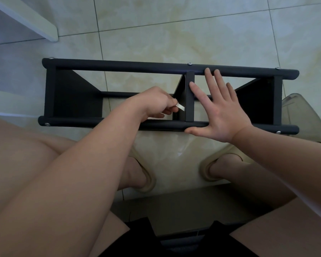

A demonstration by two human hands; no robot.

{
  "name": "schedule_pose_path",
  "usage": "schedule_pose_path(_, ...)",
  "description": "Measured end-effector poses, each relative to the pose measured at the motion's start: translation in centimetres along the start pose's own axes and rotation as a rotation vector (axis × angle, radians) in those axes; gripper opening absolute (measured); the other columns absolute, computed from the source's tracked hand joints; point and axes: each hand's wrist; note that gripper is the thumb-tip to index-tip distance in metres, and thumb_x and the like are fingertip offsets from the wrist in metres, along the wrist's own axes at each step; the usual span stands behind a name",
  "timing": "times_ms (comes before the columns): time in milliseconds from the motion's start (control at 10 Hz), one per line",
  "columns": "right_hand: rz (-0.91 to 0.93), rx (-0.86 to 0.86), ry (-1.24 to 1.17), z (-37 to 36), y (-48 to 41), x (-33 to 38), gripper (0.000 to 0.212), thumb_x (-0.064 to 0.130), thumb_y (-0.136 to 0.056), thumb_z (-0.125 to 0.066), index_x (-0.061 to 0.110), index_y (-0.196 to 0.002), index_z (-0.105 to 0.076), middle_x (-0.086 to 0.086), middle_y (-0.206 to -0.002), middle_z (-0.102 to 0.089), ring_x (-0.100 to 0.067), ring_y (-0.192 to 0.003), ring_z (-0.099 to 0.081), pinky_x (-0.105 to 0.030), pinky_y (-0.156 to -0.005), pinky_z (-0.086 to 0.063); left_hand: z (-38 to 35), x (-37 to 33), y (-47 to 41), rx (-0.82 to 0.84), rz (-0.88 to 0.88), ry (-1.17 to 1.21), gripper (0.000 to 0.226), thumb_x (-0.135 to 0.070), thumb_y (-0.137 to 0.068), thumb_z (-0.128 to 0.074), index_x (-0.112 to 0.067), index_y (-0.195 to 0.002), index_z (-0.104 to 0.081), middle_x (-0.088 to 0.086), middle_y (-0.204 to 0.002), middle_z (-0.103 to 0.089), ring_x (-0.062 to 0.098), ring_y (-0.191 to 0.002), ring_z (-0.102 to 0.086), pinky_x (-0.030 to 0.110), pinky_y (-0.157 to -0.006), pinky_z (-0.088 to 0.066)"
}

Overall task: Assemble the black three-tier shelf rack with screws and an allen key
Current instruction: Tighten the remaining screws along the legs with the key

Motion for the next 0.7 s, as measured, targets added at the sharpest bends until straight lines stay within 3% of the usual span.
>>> schedule_pose_path(200, 0.000, 0.003, 0.000, 0.03, 0.01, 0.04, 0.113, 0.093, -0.076, -0.036, 0.026, -0.163, -0.010, -0.016, -0.170, 0.007, -0.039, -0.156, 0.008, -0.067, -0.120, -0.015, 0.37, 0.34, 0.27, 0.035, -0.035, -0.108, 0.018, -0.020, -0.101, -0.056, -0.017, -0.086, -0.066, -0.009, -0.081, -0.073, 0.010, -0.086, -0.063, 0.025, -0.074, -0.049)
schedule_pose_path(400, -0.003, 0.013, 0.005, 0.12, -0.02, 0.10, 0.113, 0.093, -0.075, -0.035, 0.026, -0.163, -0.009, -0.016, -0.170, 0.009, -0.038, -0.156, 0.009, -0.066, -0.121, -0.015, 0.54, 0.58, 0.74, 0.061, -0.086, -0.207, 0.018, -0.017, -0.100, -0.058, -0.019, -0.084, -0.067, -0.007, -0.082, -0.073, 0.012, -0.090, -0.064, 0.032, -0.087, -0.051)
schedule_pose_path(500, -0.004, 0.011, 0.004, 0.14, -0.01, 0.12, 0.113, 0.093, -0.075, -0.035, 0.026, -0.163, -0.010, -0.016, -0.170, 0.008, -0.038, -0.156, 0.008, -0.067, -0.120, -0.015, 0.55, 0.63, 0.94, 0.065, -0.111, -0.243, 0.019, -0.016, -0.100, -0.058, -0.020, -0.083, -0.067, -0.008, -0.081, -0.072, 0.010, -0.087, -0.063, 0.031, -0.086, -0.051)
schedule_pose_path(600, -0.001, 0.007, 0.004, 0.16, -0.02, 0.13, 0.113, 0.093, -0.076, -0.035, 0.025, -0.163, -0.011, -0.017, -0.169, 0.007, -0.039, -0.156, 0.007, -0.067, -0.120, -0.016, 0.56, 0.61, 1.00, 0.060, -0.121, -0.295, 0.020, -0.017, -0.098, -0.060, -0.022, -0.081, -0.069, -0.013, -0.078, -0.072, 0.003, -0.077, -0.061, 0.024, -0.073, -0.047)
schedule_pose_path(700, 0.000, 0.009, 0.007, 0.11, -0.05, 0.12, 0.113, 0.092, -0.076, -0.036, 0.026, -0.163, -0.010, -0.016, -0.170, 0.008, -0.039, -0.156, 0.007, -0.067, -0.120, -0.016, 0.55, 0.63, 1.02, 0.069, -0.119, -0.351, 0.022, -0.019, -0.097, -0.061, -0.025, -0.079, -0.071, -0.010, -0.086, -0.074, 0.007, -0.084, -0.061, 0.027, -0.079, -0.046)
Point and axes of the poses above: each hand's wrist, its own y-axis away from the middle knuckle, its own z-axis out of the back of the hand, x = y × z
